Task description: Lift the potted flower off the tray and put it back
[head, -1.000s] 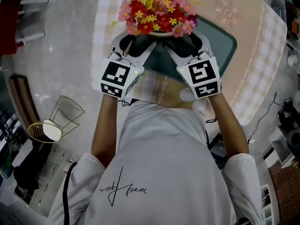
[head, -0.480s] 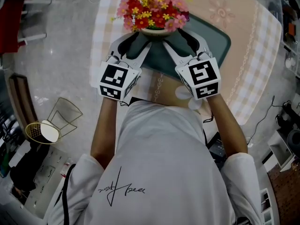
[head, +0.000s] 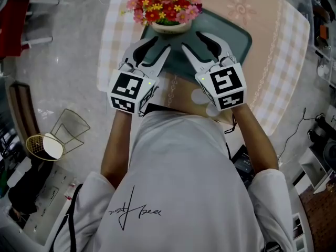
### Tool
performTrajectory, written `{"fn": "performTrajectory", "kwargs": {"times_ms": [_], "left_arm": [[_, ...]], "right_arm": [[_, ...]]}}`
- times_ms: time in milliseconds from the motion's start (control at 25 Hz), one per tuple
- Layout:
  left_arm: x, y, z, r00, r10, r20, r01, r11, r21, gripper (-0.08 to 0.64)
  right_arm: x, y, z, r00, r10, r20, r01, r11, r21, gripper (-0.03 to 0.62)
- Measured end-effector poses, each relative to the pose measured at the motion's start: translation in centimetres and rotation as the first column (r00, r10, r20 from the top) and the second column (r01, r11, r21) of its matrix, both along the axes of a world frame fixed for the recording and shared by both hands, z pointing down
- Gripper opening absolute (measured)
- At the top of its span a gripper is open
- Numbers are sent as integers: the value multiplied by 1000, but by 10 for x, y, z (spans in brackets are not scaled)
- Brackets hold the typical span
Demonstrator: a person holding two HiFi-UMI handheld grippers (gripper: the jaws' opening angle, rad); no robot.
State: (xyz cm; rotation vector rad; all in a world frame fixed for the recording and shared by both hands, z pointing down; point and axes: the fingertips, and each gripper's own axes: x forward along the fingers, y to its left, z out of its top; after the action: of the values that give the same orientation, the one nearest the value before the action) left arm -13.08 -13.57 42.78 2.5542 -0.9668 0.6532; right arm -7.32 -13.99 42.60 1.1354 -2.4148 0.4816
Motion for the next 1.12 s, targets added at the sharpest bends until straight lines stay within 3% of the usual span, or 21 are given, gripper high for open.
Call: {"fn": "performTrajectory", "kwargs": {"times_ms": [240,480,840,1000,1120], "left_arm": [[13,20,-16,1000,9,10,-10,999,32,143],[23,31,-33,1000,0,22,-3,995,98,116],[42,58,-51,999,-36,-14,37,994,103,58],[56,73,-63,1000,-17,-12,19,987,163,-3],[67,85,-73,1000,5,-17,-2,981,196,-3]], "right_arm": [[2,23,-8,1000,-29,5,29,1000,11,163],[3,42,-17,996,-80,-48,83,995,49,58],[23,71,-39,995,-95,-38,98,991,87,25],[36,85,-43,995,-85,-45,89,991,102,6],[44,96,-47,995,-87,-44,91,990,107,6]]}}
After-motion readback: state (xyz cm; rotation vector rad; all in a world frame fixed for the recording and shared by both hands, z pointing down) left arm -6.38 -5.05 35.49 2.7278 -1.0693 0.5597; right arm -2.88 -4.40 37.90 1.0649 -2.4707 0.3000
